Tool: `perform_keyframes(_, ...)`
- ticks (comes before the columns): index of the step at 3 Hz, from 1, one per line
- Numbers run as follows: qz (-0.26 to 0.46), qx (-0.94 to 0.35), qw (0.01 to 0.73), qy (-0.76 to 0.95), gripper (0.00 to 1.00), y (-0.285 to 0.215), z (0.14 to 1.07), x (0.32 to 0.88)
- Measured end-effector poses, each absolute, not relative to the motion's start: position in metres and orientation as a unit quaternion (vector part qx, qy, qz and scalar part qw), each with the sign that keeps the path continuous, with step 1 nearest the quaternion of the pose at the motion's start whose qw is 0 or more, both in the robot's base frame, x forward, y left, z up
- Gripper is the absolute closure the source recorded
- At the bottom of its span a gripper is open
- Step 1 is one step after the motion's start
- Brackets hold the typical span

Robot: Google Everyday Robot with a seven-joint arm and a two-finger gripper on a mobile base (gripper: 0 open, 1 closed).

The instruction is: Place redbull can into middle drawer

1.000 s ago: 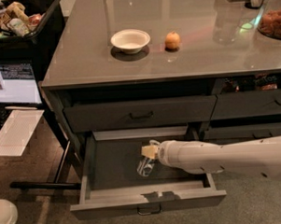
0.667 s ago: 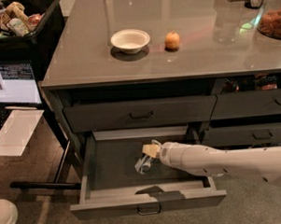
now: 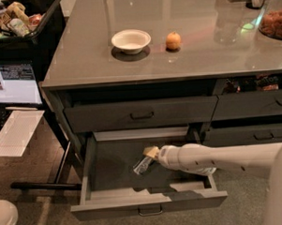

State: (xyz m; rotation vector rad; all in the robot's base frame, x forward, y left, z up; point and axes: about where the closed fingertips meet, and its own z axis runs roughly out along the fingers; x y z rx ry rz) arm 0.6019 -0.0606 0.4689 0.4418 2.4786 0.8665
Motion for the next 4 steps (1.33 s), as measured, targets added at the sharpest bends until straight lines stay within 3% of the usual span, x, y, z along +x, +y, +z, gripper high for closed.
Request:
perform_keyframes(2,0.294,0.271,0.126,0.908,1.00,-0.059,0.403,0.615)
perform_keyframes(4,0.277,0.311,0.057,0.907,0.59,-0.055,0.372,0.619)
